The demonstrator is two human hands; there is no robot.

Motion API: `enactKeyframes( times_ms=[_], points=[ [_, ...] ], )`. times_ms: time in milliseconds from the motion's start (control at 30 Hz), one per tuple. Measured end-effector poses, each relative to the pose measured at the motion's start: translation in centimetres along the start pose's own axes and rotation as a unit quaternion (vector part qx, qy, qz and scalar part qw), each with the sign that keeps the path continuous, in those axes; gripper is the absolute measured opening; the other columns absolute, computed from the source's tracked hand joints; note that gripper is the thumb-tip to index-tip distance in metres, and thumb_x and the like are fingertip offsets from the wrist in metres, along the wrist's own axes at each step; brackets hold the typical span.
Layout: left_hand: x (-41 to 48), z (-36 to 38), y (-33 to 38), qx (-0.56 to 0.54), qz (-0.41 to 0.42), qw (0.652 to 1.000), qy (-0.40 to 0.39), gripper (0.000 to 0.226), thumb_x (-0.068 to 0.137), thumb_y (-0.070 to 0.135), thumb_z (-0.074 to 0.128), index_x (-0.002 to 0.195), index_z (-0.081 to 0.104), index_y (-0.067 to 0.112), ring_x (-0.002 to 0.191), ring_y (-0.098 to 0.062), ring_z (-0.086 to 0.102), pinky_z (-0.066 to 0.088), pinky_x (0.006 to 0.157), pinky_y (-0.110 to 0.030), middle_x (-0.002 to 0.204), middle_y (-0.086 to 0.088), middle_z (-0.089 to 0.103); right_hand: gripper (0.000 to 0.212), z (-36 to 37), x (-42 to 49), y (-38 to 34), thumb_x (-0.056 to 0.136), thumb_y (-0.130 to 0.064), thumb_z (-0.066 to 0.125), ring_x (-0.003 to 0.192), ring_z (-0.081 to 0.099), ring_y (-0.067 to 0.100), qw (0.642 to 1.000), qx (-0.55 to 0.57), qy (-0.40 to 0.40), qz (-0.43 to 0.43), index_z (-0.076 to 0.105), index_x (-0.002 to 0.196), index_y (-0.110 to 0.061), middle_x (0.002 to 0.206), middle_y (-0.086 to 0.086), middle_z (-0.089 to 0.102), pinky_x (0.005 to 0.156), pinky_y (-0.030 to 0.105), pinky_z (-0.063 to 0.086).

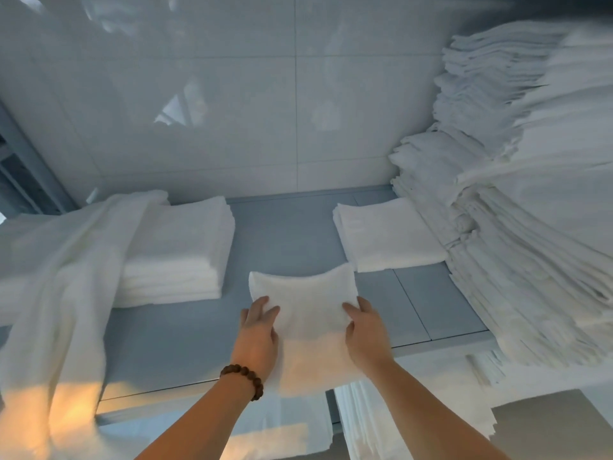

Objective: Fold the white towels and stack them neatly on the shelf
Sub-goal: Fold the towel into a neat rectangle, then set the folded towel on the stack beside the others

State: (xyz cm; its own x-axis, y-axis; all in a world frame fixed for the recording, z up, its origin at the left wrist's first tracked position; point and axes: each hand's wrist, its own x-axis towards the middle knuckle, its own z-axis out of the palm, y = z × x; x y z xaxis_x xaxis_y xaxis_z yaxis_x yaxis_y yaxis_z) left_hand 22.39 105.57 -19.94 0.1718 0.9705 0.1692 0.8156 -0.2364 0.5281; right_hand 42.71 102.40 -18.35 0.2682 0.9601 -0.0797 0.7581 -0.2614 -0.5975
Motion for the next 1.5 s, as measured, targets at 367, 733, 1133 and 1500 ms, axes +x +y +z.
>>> enactKeyframes(
  times_ms=[367,733,1133,1500],
  points=[
    [12.2,0.9,13.0,0.017,0.058,0.988,0.139,0.041,0.081,-0.012,0.050,0.118,0.062,0.001,0.120,-0.034,0.037,0.030,0.101,-0.027,0.145,-0.012,0.040,0.053,-11.6,12.6,3.2,0.087,-0.002,0.043,0.126,0.035,0.029,0.974,-0.076,0.133,-0.166,0.043,0.138,-0.014,0.152,0.003,0.027,0.096,0.036,0.046],
    [24.4,9.2,18.6,0.007,0.048,0.990,0.133,0.039,0.086,-0.009,0.047,0.117,0.064,0.005,0.126,-0.034,0.033,0.030,0.105,-0.031,0.147,-0.011,0.037,0.055,-16.3,25.8,10.5,0.089,-0.003,0.041,0.133,0.029,0.031,0.973,-0.119,0.135,-0.147,0.037,0.141,-0.017,0.155,0.002,0.020,0.103,0.036,0.040],
    [24.8,17.4,14.9,0.160,-0.077,0.974,-0.140,0.051,0.098,0.049,0.012,0.148,0.009,0.041,0.143,-0.034,-0.015,-0.003,0.114,-0.055,0.159,0.003,-0.010,0.045,-10.9,28.7,17.5,0.096,-0.038,0.031,0.145,0.014,0.021,0.964,-0.219,0.075,-0.129,0.043,0.137,-0.023,0.158,0.000,0.018,0.116,0.045,0.015],
    [20.3,11.3,17.4,0.099,-0.082,0.982,-0.136,0.062,0.098,0.049,0.024,0.150,0.017,0.016,0.143,-0.020,0.021,0.016,0.117,-0.039,0.156,-0.006,0.021,0.058,-14.2,24.5,14.4,0.099,-0.045,0.019,0.147,0.007,0.021,0.973,-0.212,-0.041,-0.086,0.016,0.150,-0.018,0.160,0.001,0.010,0.118,0.045,0.007]
  ],
)
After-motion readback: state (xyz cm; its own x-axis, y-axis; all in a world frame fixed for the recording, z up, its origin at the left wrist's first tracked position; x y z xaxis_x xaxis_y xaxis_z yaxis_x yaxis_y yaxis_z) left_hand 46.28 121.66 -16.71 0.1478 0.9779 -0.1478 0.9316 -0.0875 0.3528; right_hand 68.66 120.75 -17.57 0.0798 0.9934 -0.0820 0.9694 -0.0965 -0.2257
